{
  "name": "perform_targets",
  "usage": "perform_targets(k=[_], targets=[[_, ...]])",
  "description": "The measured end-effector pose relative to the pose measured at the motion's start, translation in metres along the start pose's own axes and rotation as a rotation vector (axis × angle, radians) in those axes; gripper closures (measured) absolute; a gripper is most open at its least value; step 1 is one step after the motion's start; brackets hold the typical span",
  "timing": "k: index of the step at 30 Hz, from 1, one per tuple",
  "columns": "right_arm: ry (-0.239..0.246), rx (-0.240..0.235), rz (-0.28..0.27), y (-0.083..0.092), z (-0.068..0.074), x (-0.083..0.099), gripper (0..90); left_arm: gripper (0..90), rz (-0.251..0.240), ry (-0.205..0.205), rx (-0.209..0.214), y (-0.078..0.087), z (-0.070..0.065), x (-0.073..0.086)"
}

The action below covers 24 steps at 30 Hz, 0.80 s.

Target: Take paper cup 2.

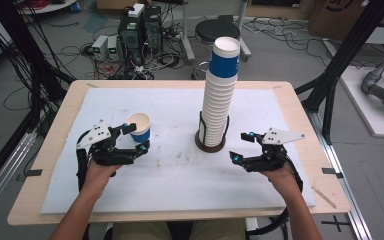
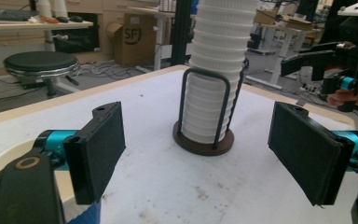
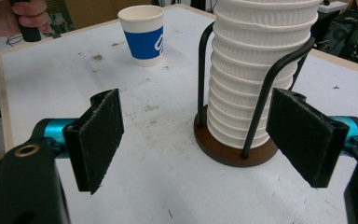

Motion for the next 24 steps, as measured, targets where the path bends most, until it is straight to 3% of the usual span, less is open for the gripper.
perform_targets(k=[10,14,24], targets=[[0.004,-0.001,-0.008,0.002,0.002,-0.002,19.3,18.6,0.003,-0.023,0.102,-0.025,-0.01,-0.028],[0.001,-0.001,-0.013,0.003,0.001,-0.002,19.3,18.6,0.007,-0.051,0.128,-0.038,-0.015,-0.048],[0.002,-0.002,-0.024,0.004,0.0,-0.004,19.3,17.4,-0.016,-0.058,0.199,-0.063,-0.021,-0.102]])
Point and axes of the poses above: each handheld gripper's, and its own axes: y roughly backward along the jaws, x roughly out of its underside, z roughly to its left, the point moved 1 cm from there along -y, roughly forward along the jaws, and after that the axes turned 4 degrees about y, right-handed, at the moved point
